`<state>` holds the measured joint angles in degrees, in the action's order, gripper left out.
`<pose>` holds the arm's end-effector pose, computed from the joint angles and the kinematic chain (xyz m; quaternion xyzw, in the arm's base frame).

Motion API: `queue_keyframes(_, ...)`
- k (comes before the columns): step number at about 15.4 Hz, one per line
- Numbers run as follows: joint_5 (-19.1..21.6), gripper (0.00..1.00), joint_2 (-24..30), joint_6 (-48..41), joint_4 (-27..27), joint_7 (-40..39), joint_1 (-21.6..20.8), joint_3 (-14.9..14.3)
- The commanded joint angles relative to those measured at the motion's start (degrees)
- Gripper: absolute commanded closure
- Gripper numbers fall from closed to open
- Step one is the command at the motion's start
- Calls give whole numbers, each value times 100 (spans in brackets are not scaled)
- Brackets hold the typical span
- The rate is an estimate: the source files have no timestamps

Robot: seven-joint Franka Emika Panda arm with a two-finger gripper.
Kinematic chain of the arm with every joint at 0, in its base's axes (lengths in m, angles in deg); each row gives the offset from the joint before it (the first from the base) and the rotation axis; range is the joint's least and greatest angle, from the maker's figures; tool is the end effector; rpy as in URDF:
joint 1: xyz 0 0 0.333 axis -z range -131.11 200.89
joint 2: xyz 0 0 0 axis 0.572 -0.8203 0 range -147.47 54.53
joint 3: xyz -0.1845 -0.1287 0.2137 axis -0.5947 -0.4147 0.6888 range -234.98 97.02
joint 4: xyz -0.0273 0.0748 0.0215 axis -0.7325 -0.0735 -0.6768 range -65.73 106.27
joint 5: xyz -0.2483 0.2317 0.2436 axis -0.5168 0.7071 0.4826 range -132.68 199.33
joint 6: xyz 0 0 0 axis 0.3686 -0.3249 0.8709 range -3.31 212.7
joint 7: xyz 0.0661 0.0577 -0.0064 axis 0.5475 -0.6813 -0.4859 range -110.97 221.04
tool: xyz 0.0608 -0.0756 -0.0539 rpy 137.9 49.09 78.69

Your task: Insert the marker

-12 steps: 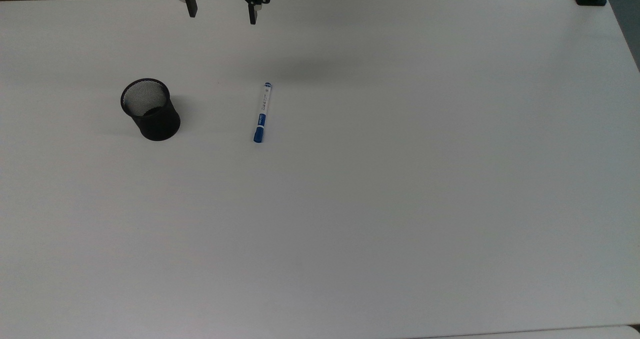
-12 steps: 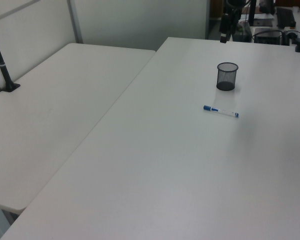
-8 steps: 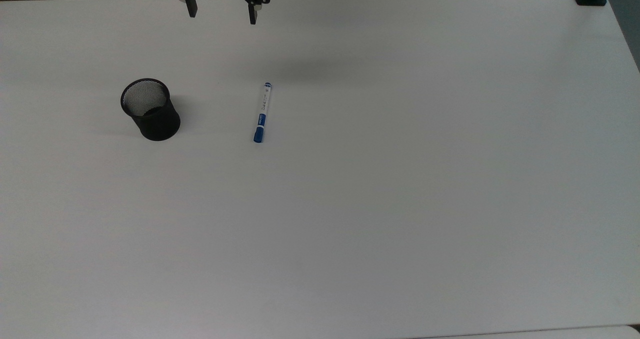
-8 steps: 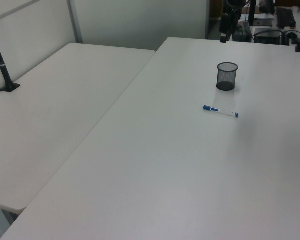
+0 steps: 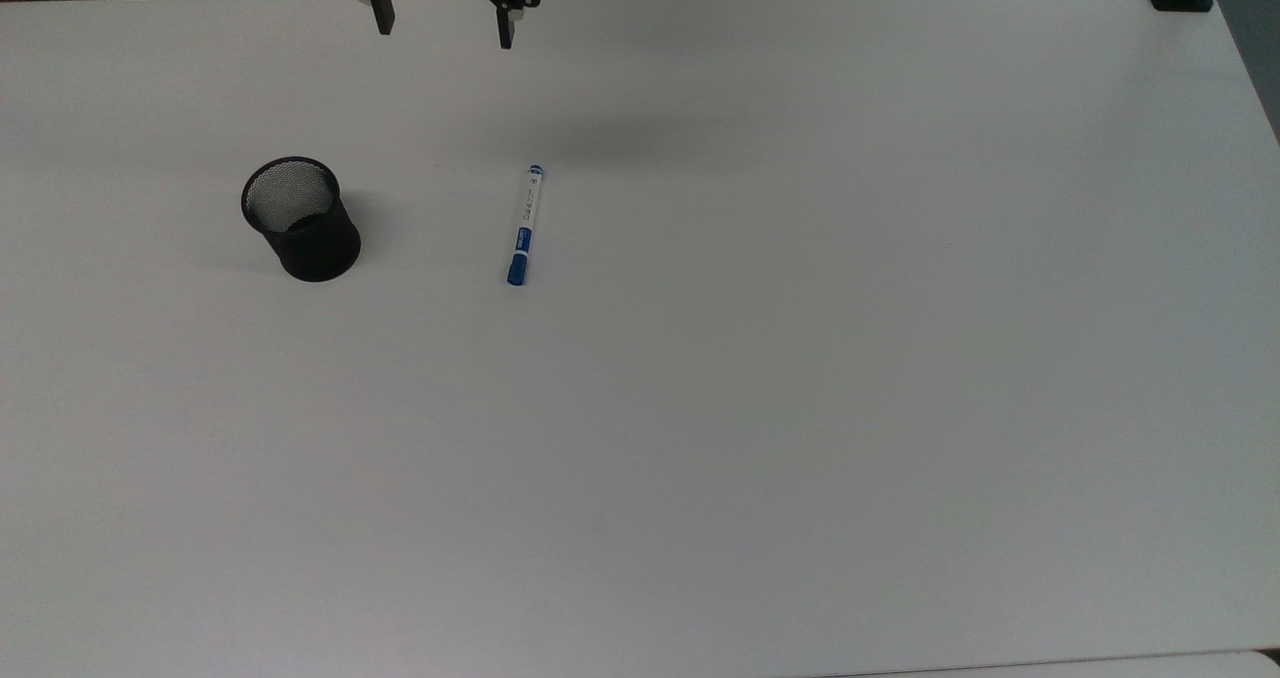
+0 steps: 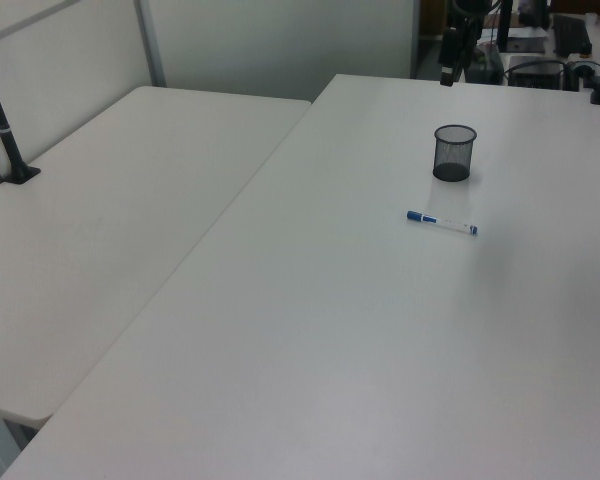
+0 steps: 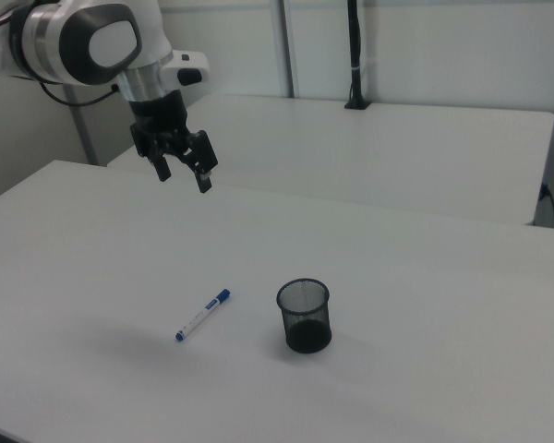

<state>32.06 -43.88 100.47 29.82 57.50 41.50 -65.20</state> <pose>0.5831 -0.0303 0.5774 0.9977 -0.0442 0.0506 0.0125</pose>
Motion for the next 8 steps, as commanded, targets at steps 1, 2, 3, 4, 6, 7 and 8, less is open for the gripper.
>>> queue_keyframes(1,31,0,84,-56,47,-315,-54,-62)
queue_keyframes(2,30,0,84,-108,65,-543,-55,-53)
queue_keyframes(3,22,0,84,-196,48,-789,-28,-53)
queue_keyframes(4,22,0,84,-257,56,-1070,-19,-62)
queue_keyframes(6,-13,0,32,-302,82,-1824,-19,-62)
queue_keyframes(7,-14,0,-3,-311,126,-2133,-11,-62)
queue_keyframes(8,-40,0,-4,-311,205,-2206,-11,-62)
